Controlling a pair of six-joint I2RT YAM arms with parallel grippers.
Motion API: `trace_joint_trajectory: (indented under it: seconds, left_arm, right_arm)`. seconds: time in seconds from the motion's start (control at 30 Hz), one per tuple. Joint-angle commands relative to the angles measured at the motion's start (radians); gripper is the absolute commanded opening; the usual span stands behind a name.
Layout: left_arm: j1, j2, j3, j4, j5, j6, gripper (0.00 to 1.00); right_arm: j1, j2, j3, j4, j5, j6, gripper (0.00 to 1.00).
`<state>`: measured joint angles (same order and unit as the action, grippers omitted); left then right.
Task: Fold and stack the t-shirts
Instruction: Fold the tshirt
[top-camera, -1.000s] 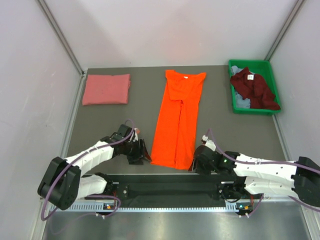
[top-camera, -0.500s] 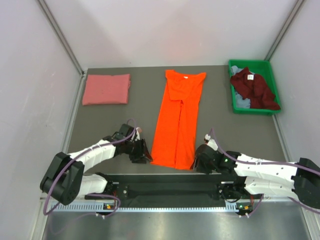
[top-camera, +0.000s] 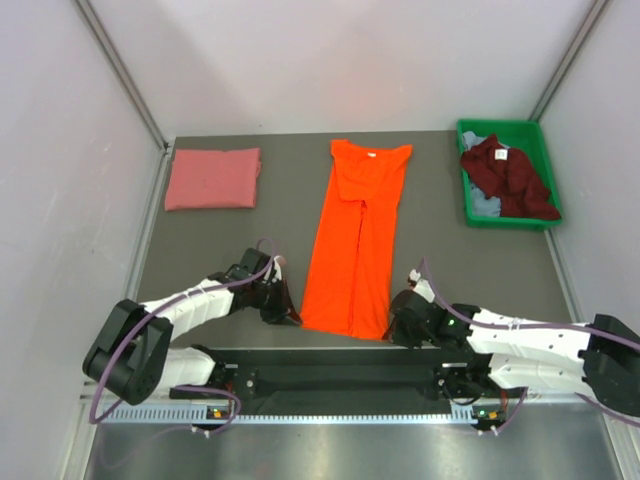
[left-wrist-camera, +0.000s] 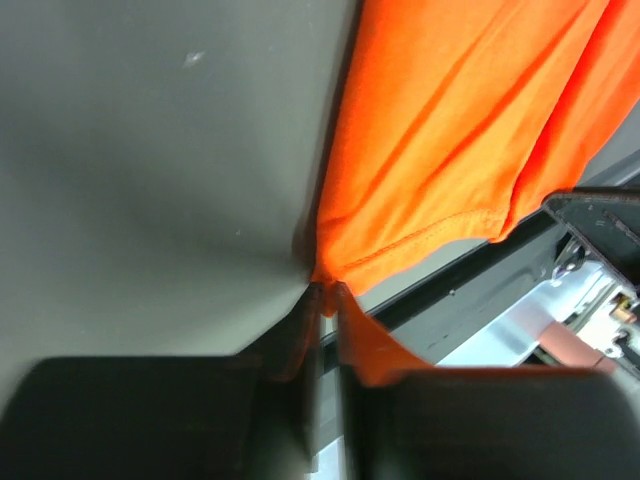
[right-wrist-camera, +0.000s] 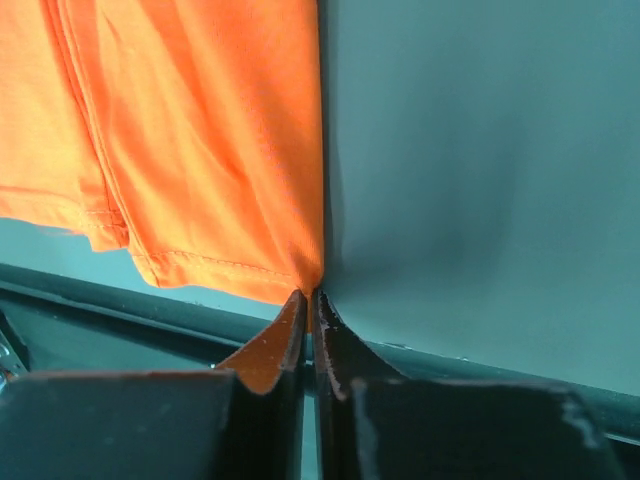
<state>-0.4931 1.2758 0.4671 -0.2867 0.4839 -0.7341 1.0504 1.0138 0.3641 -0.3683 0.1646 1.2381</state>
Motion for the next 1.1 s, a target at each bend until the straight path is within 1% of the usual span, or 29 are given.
trace_joint_trajectory:
  seconds: [0.0, 0.03, 0.17, 0.37, 0.57, 0.7, 0.77, 0.87, 0.93, 1.07]
  left_arm:
    - [-0.007, -0.015, -0.007, 0.044, 0.022, -0.004, 0.01]
    - [-0.009, -0.019, -0.007, 0.044, 0.024, -0.011, 0.0]
    - [-0.036, -0.033, -0.012, 0.055, 0.027, -0.044, 0.0]
    - [-0.107, -0.035, -0.021, 0.064, -0.001, -0.113, 0.0]
    - [-0.197, -0.046, -0.036, 0.061, -0.053, -0.186, 0.0]
    - [-0.214, -0.073, -0.044, 0.047, -0.071, -0.229, 0.0]
    - [-0.216, -0.098, -0.018, 0.032, -0.08, -0.229, 0.0]
    - [-0.213, -0.095, 0.049, -0.023, -0.099, -0.205, 0.0]
    - [-0.213, -0.067, 0.082, -0.052, -0.105, -0.182, 0.0]
    - [-0.206, -0.01, 0.136, -0.058, -0.105, -0.153, 0.0]
  right_arm:
    - [-0.009, -0.02, -0.024, -0.035, 0.015, -0.003, 0.0]
    - [-0.007, -0.027, -0.021, -0.058, 0.018, -0.003, 0.0]
    - [-0.007, -0.073, -0.008, -0.107, 0.024, -0.015, 0.0]
    - [0.008, -0.061, 0.003, -0.138, 0.004, -0.034, 0.0]
    - [0.063, -0.07, 0.004, -0.181, 0.013, -0.002, 0.0]
    - [0.106, -0.093, 0.038, -0.233, 0.056, 0.017, 0.0]
    - [0.115, -0.081, 0.073, -0.259, 0.081, -0.009, 0.0]
    - [0.117, -0.049, 0.13, -0.303, 0.117, -0.043, 0.0]
    - [0.115, -0.023, 0.159, -0.329, 0.139, -0.06, 0.0]
    - [0.111, 0.006, 0.202, -0.328, 0.165, -0.089, 0.0]
